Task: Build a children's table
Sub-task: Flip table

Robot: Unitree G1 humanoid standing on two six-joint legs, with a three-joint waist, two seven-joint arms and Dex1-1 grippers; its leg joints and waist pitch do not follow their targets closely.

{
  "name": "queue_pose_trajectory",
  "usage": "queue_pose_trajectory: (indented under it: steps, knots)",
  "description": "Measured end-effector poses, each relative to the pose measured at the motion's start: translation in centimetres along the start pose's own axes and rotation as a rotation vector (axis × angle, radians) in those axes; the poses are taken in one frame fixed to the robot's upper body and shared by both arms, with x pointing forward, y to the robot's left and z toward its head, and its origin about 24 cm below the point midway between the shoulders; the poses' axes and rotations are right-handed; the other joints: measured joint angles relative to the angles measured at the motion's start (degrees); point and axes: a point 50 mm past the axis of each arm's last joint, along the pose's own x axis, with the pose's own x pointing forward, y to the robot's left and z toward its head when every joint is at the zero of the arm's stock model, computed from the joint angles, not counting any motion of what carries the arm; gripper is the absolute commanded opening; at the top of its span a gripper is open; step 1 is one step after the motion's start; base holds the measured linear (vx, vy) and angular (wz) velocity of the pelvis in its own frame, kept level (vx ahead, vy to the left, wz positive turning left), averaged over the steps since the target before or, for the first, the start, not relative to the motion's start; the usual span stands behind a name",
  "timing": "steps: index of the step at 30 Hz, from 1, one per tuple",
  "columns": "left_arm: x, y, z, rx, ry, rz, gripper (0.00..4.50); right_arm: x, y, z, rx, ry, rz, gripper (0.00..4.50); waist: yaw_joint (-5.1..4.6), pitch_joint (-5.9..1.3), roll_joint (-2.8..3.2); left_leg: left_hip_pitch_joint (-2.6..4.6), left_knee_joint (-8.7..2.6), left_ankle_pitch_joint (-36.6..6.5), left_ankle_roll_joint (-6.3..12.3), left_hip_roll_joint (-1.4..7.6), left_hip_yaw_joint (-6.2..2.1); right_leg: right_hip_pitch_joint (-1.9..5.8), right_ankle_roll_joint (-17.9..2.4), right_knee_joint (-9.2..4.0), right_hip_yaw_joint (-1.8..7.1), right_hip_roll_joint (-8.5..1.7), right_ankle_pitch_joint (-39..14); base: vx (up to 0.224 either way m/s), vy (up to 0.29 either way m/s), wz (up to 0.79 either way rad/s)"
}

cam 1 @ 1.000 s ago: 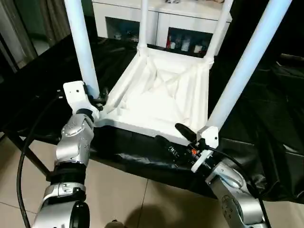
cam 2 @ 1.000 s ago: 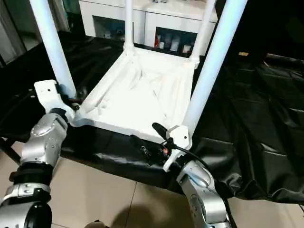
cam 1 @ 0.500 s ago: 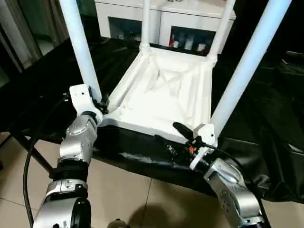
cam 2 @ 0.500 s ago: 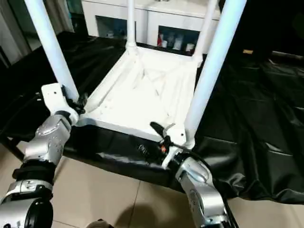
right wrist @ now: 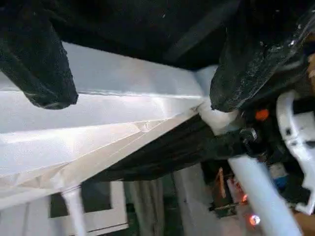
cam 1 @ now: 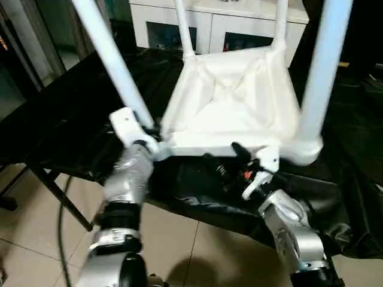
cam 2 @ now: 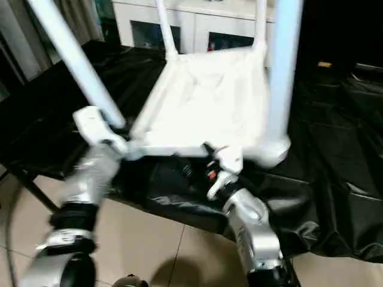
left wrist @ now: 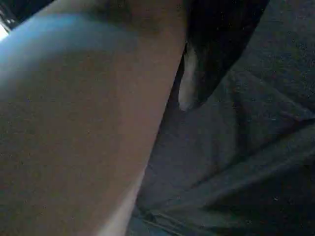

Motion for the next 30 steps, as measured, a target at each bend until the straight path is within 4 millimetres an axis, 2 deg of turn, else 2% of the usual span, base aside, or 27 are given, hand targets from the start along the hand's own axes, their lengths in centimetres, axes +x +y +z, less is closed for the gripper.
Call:
queue_pose_trajectory:
  steps: [2,5,12,16,20,23,26,30]
  knots:
    - [0.1,-0.6,0.0,-0.005,-0.002,-0.005,2.42,0.2,-0.3,0.3,0.058,-0.043,-0.045,4.5,0.17,-0.01,0.01,-0.62,0.02,0.36,0.36,0.01,0.03,-0.68,0.19,0.13,0.0,0.0,0.21,0.0,0.0,0.0]
    - [0.1,-1.0,-0.1,-0.01,0.001,-0.006,2.42,0.7,-0.6,0.6,0.124,-0.084,-0.091,4.5,0.24,-0.01,0.01,-0.95,0.1,0.53,0.6,0.01,0.13,-1.03,0.2,0.15,0.08,-0.01,0.44,0.0,0.0,0.0]
    - [0.3,-1.4,0.1,-0.019,-0.001,0.022,2.42,1.6,-1.1,1.0,0.283,-0.143,-0.152,4.5,-0.99,0.0,-0.01,-1.5,0.18,0.88,0.98,0.01,0.25,-1.46,0.17,0.14,0.06,-0.09,0.8,0.0,0.0,0.0]
    - [0.4,-1.1,0.2,-0.058,-0.011,0.043,2.42,1.0,-1.0,1.3,0.292,-0.163,-0.124,4.5,-1.16,0.02,-0.04,-1.54,0.2,0.98,1.12,0.0,0.38,-1.47,0.26,0.12,0.06,-0.19,0.92,0.0,0.0,0.0]
    - [0.4,-0.6,0.8,-0.12,-0.039,0.064,2.42,-0.8,-1.0,0.6,0.304,-0.122,-0.122,4.5,-1.07,0.36,-0.57,-1.62,0.21,1.07,1.21,0.0,0.54,-1.52,0.35,0.1,0.03,-0.3,1.01,0.0,0.0,0.0]
    - [0.4,-0.5,0.9,-0.144,-0.05,0.072,2.41,-1.9,-0.7,1.5,0.29,-0.125,-0.075,4.5,-1.09,0.51,-0.94,-1.62,0.21,1.13,1.34,0.0,0.87,-1.52,0.43,0.07,0.04,-0.49,1.05,0.0,0.0,0.0]
    - [0.4,-0.5,0.9,-0.145,-0.05,0.073,2.4,-2.3,-1.2,1.9,0.276,-0.108,-0.079,4.5,-1.13,0.49,-1.44,-1.61,0.21,1.15,1.38,-0.02,1.13,-1.51,0.5,0.07,0.04,-0.66,1.11,0.0,0.0,0.0]
    - [0.4,-0.5,0.9,-0.146,-0.051,0.074,2.4,-2.5,-1.9,1.8,0.314,-0.117,-0.126,4.5,-1.16,0.55,-1.53,-1.62,0.21,1.16,1.36,-0.04,1.22,-1.52,0.57,0.06,0.05,-0.72,1.23,0.0,0.0,0.0]
